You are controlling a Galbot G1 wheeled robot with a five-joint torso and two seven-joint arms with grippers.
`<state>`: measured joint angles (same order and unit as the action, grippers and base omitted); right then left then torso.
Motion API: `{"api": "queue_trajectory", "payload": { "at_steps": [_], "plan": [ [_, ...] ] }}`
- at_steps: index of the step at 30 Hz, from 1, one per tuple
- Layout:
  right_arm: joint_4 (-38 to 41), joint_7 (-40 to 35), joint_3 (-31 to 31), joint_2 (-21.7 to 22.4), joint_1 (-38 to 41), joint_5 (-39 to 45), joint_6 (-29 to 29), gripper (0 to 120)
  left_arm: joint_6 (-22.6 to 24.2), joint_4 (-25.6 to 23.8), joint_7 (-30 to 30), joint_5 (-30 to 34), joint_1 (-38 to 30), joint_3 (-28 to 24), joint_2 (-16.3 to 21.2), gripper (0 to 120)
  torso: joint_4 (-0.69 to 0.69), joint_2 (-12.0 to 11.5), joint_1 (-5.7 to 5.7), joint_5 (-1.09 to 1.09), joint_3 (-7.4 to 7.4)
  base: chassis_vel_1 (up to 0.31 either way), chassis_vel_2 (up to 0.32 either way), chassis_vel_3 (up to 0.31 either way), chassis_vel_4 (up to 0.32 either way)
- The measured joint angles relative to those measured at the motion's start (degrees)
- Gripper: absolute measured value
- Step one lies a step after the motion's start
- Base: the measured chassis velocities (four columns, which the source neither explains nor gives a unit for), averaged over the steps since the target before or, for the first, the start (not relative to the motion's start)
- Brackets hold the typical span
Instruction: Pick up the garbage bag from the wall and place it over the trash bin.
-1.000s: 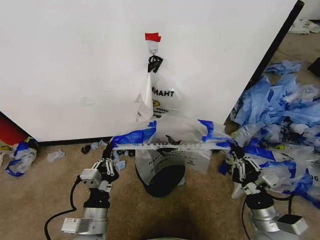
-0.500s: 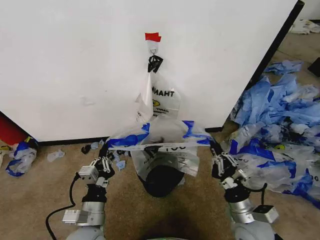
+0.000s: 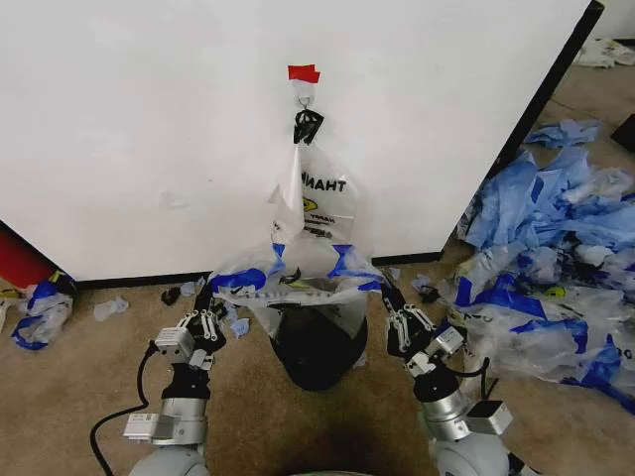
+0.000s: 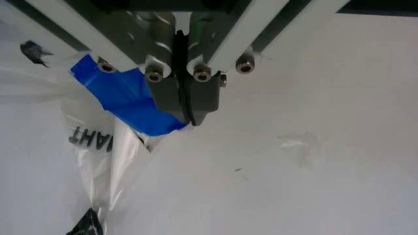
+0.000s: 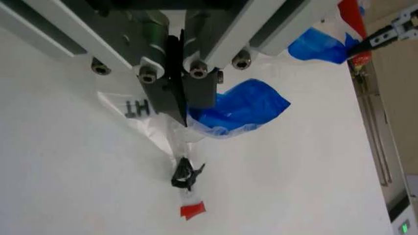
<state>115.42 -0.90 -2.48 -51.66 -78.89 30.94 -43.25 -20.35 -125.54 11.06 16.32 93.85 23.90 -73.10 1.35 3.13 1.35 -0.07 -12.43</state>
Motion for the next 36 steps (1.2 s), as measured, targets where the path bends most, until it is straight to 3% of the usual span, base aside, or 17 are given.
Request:
{"api": "queue_trajectory", "payload": {
  "at_steps": [8,14,24,36],
  "plan": [
    [0.0,2.0,-5.5,1.1,-4.9,0.7,-1.8,0,0.0,0.0,0.0,-0.4,0.3,-0.6,0.0,0,0.0,0.0,0.0,0.0,0.0,0.0,0.0,0.0,0.0],
    [-0.3,3.9,-10.0,1.2,-9.7,1.7,-3.7,0,1.2,-2.8,0.3,-0.6,2.2,-2.0,0.2,0,0.0,0.0,0.0,0.01,0.0,0.0,0.0,0.0,0.0],
    [-1.4,4.9,-12.2,-0.1,-11.8,2.0,-3.9,0,1.5,-4.4,1.7,-2.3,5.2,-4.8,0.0,0,0.0,0.0,0.0,0.01,0.0,0.0,0.0,0.0,0.0],
    [-7.4,5.4,-12.1,-2.0,-11.0,2.6,-4.0,0,0.9,0.0,2.0,-3.0,5.0,-6.0,-0.6,0,0.0,0.0,0.0,0.0,0.0,0.0,0.0,0.0,0.0]
  ]
}}
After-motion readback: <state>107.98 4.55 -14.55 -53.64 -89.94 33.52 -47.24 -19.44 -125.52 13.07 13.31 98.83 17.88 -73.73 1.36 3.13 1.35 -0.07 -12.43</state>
